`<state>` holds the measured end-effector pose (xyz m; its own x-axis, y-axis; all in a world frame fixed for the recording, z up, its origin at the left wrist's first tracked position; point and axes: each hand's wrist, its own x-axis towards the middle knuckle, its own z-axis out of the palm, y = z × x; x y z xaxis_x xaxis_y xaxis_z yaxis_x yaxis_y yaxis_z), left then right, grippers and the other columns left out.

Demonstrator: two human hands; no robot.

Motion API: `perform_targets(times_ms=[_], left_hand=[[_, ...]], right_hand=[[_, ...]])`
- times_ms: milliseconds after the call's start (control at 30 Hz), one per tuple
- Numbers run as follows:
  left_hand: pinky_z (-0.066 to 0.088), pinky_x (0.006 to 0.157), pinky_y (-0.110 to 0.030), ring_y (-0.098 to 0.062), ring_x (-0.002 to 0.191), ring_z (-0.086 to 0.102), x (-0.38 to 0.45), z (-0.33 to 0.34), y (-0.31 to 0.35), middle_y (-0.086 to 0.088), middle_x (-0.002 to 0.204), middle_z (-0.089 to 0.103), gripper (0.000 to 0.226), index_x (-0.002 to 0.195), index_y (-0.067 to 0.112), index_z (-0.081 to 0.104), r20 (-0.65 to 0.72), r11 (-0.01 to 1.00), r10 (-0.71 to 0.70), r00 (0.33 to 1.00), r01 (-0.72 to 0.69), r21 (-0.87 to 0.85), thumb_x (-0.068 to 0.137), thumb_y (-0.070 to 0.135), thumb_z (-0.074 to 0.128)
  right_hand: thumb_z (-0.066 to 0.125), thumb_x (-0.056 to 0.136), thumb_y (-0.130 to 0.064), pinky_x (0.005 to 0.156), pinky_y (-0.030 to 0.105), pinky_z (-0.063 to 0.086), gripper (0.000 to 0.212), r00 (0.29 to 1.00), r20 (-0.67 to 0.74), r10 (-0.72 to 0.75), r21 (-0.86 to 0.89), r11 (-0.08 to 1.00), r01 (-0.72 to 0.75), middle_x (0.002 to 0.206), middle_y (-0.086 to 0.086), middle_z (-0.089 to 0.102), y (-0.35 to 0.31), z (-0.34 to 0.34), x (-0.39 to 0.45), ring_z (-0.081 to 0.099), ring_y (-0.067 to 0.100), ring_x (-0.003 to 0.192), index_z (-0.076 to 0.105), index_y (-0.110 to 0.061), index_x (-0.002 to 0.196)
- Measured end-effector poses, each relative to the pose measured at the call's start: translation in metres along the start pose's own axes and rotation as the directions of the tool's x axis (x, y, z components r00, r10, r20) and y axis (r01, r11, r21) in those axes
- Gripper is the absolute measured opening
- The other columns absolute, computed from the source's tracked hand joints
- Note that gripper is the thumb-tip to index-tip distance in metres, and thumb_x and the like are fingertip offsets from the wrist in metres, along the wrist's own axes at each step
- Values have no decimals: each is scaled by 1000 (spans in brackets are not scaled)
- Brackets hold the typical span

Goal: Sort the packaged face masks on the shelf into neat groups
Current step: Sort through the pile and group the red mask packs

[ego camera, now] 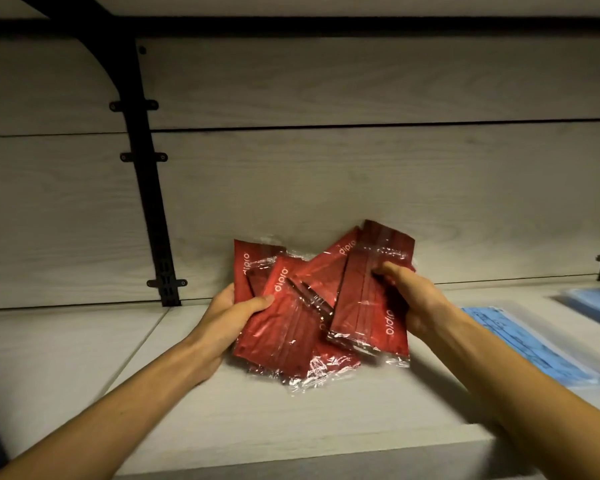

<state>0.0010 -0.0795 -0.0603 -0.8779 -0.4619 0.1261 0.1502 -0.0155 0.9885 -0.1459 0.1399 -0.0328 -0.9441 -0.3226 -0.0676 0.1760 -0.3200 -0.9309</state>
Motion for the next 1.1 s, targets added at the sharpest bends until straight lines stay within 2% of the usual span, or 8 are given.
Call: perform_targets(times_ms=[67,267,567,700,767,933,1000,1100], left_hand=[[59,83,-36,-25,99,76,0,2,1,-5,109,78,32,121,21,68,9,999,18,1000,-18,-37,90,19,75],[62,77,-30,-25,103,75,-7,6,2,-5,114,77,43,123,22,66,84,998,43,996,-39,-49,83,31,79],[57,89,-38,-26,102,75,-12,8,8,-7,112,77,32,121,18,70,117,998,-45,992,50,-38,91,29,73],[61,81,-38,-28,96,76,-9,5,4,-11,105,78,24,114,14,71,83,996,-85,993,82,32,90,19,72],[61,89,-43,-30,97,75,-7,3,2,-12,104,78,22,110,12,70,59,994,-79,995,74,78,89,16,71],[57,91,-45,-28,87,75,-3,0,1,-14,101,78,19,103,14,70,42,990,-107,993,103,96,84,10,69],[59,81,-40,-24,78,74,-3,-1,1,-13,96,78,17,100,15,71,49,985,-129,990,123,120,84,9,67],[58,69,-34,-25,71,71,-4,-2,5,-14,89,77,16,96,16,71,54,977,-162,985,152,153,83,10,66]], right_hand=[[65,89,-7,79,44,59,33,1000,-21,10,42,999,-9,95,20,67,4,-1,-6,65,28,72,66,4,120],[66,90,-6,48,33,57,26,996,4,90,43,995,-90,87,23,72,23,3,-34,69,28,57,66,5,114],[74,86,-7,52,26,58,19,983,115,-145,-457,871,182,76,9,77,10,-12,-37,74,21,63,68,-5,104],[77,85,-7,58,24,59,19,961,271,-55,-610,762,216,79,6,78,0,-15,-34,75,18,67,71,-6,103],[79,85,-16,62,21,57,14,953,296,-57,-723,638,263,78,-1,77,-8,-21,-30,74,12,69,72,-13,97],[74,83,-31,65,33,47,17,856,385,-345,-913,-6,408,82,3,69,-40,-27,-14,64,24,77,66,-16,87],[72,86,-23,75,40,56,14,843,420,-336,-872,109,478,92,10,72,-55,-25,-9,69,32,85,69,-14,96],[73,87,-13,88,47,59,19,881,458,-114,-741,498,450,99,14,77,-75,-22,-10,74,33,91,71,-11,106]])
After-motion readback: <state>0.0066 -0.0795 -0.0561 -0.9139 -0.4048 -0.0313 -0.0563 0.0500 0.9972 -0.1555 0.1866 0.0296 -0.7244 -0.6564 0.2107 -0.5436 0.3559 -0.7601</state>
